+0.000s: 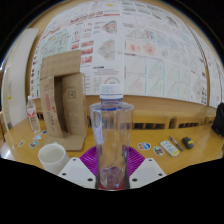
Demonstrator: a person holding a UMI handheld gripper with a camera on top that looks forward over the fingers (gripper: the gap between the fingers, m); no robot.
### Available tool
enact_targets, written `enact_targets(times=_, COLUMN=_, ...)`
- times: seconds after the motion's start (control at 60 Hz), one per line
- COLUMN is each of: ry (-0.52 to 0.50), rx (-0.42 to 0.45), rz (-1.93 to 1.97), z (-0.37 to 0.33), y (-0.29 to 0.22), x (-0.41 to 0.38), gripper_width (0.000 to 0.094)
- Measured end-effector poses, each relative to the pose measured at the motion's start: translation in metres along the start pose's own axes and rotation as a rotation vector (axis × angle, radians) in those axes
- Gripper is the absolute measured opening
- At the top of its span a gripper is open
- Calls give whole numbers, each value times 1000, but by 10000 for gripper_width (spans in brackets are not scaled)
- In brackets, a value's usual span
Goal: Pour water
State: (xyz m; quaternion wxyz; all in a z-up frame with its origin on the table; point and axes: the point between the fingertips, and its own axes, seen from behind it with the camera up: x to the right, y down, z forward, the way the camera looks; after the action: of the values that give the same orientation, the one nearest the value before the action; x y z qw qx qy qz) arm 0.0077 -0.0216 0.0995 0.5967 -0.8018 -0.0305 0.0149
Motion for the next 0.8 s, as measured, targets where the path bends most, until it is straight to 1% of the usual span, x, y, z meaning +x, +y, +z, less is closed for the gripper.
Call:
enact_targets(times=0.05, ry=-1, rx=-32, rz=1, z=1, y=14, x=1, gripper_width=324)
enact_targets(times=0.067, ry=2, rx=11, rz=2, z=1, y=9, x=1, gripper_width=325)
enact_targets(times=0.083, ry=5, rx=2, rz=2, z=2, y=11, x=2, gripper_width=350)
enact_targets(times=0.1, ry=8, rx=3, rz=3, z=1, y=12, x=2, gripper_width=328)
enact_targets(times=0.133, ry=13, rx=1, rz=7, z=0, y=13, x=3, gripper_width=325)
enact_targets(times=0.167, ry=19, rx=5, rz=7, z=1, y=12, x=4, gripper_width=327)
enact_targets(times=0.183, ry=20, rx=4, rz=6, z=1, y=12, x=4, gripper_width=342)
enact_targets(times=0.25, ry=28, rx=-3, rz=5, z=1, y=12, x=4, gripper_width=453)
enact_targets(times=0.3, ry=34, rx=-21, rz=2, z=-1, y=14, x=4, gripper_width=503)
enact_targets(times=0.333, ry=42, rx=-43, rz=1, z=-4, y=16, x=5, gripper_width=554)
enact_targets(times=0.417, ry=56, rx=-83, rz=5, z=-17, y=18, x=5, gripper_width=867)
enact_targets(times=0.433, ry=59, rx=-90, rz=7, z=-21, y=18, x=6, gripper_width=859)
enact_targets(times=0.45, ry=64, rx=-95, rz=9, z=-24, y=17, x=7, gripper_width=826)
enact_targets(times=0.467, ry=70, rx=-99, rz=11, z=-29, y=17, x=7, gripper_width=825)
enact_targets(times=0.517, ry=91, rx=-107, rz=14, z=-47, y=14, x=8, gripper_width=863)
enact_targets(times=0.65, ry=134, rx=-138, rz=19, z=-112, y=11, x=-1, gripper_width=848)
enact_targets(times=0.8, ry=154, rx=-170, rz=17, z=-208, y=11, x=-27, gripper_width=849)
